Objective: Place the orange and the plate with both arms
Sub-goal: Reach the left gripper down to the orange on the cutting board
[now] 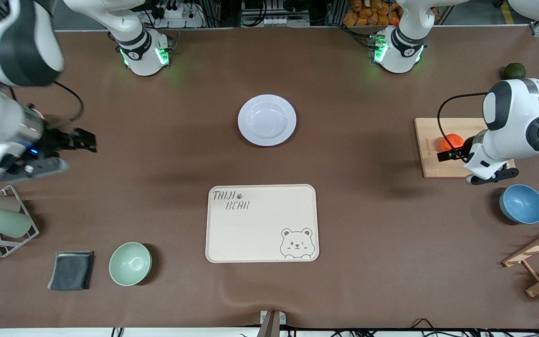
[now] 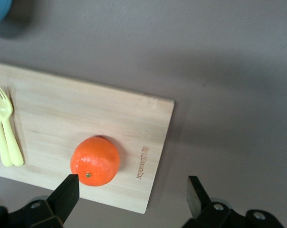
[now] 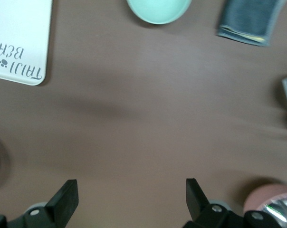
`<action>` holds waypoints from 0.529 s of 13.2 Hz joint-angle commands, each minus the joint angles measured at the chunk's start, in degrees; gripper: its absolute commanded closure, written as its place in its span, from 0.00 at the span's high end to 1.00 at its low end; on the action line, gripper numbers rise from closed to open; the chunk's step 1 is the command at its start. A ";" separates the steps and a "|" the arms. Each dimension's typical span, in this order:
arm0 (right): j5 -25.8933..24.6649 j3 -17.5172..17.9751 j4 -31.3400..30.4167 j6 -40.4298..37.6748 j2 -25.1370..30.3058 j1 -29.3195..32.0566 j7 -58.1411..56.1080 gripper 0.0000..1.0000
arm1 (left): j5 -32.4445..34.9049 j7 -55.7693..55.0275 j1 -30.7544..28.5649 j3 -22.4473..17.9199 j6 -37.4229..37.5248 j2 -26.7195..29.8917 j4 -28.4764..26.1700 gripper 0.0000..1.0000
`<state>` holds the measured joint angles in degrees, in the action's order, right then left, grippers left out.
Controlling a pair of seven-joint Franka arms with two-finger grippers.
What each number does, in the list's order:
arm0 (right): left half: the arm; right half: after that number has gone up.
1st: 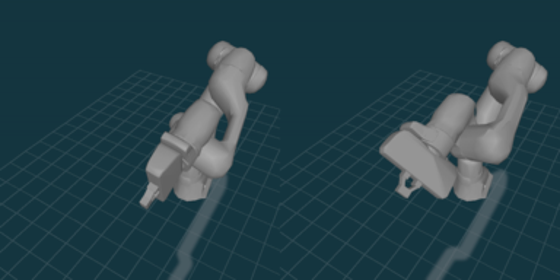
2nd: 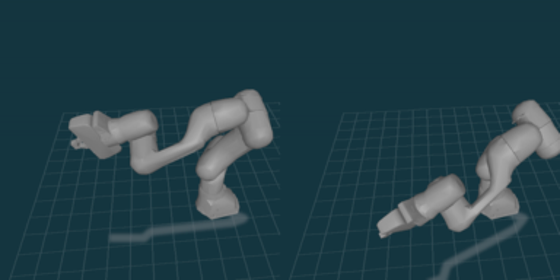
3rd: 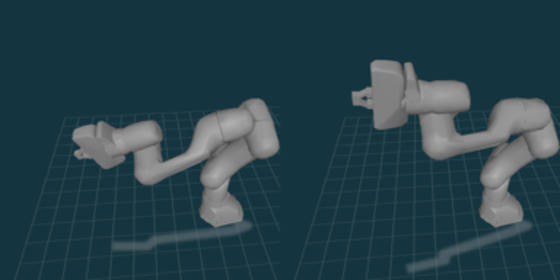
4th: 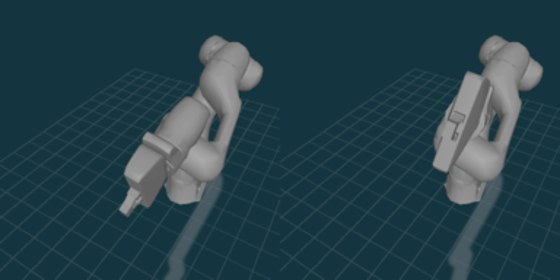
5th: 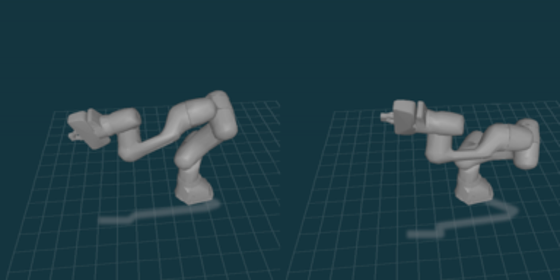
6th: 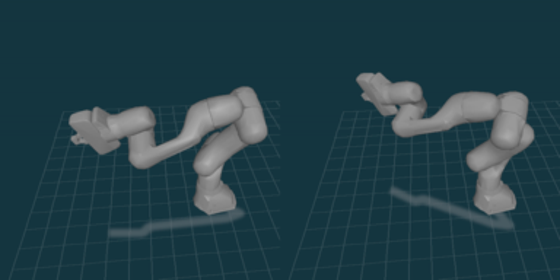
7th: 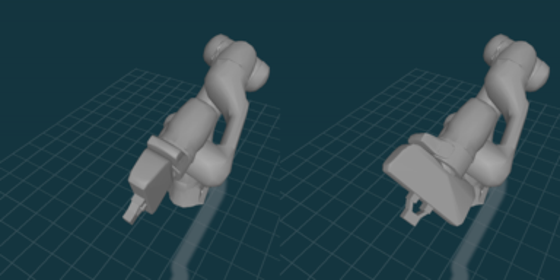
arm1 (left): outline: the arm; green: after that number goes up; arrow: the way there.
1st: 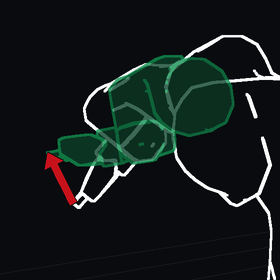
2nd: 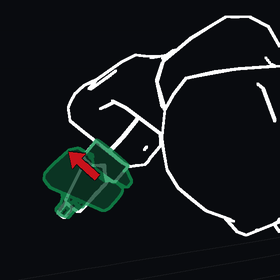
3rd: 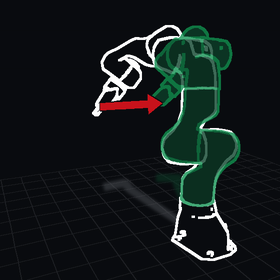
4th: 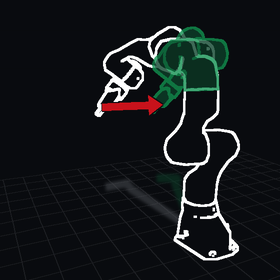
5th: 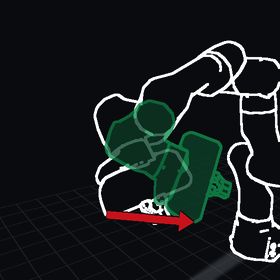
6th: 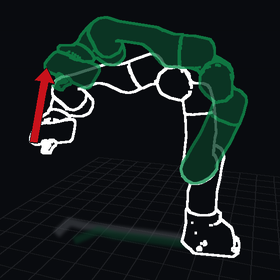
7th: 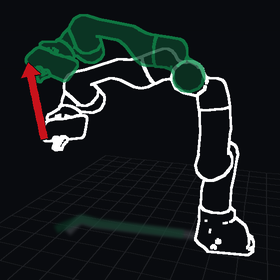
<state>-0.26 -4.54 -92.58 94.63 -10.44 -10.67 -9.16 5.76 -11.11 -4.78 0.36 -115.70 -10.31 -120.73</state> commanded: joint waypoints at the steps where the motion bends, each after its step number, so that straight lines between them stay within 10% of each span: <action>1: -0.88 -0.39 3.37 -1.55 -2.74 -0.93 -0.59 1.00 | 1.53 1.17 -3.38 0.52 -2.16 2.05 -4.16 1.00; 7: -0.26 -0.30 3.11 -11.67 -2.83 -3.65 -0.43 1.00 | 1.62 6.02 -6.03 0.52 -7.51 2.05 -9.78 1.00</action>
<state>-0.25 -4.43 -90.02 84.54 -13.25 -13.22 -9.43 5.87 -5.52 -10.34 0.33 -121.05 -10.18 -127.51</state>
